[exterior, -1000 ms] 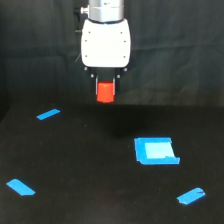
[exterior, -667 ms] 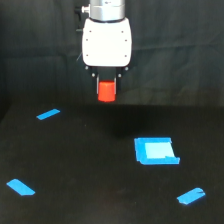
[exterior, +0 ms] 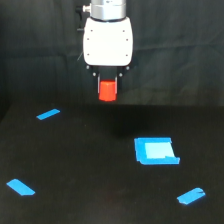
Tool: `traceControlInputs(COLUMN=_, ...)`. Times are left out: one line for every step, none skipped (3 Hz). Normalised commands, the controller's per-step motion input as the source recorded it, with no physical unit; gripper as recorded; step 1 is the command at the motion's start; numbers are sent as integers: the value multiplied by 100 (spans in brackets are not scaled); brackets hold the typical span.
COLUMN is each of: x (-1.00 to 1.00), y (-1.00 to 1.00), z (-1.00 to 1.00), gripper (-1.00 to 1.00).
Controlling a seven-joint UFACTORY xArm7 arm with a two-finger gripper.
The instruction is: Pick up the red object from the table
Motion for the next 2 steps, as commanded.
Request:
traceControlInputs(x=4, y=-5, z=-2, gripper=-93)
traceControlInputs(x=8, y=-6, z=-6, gripper=-100)
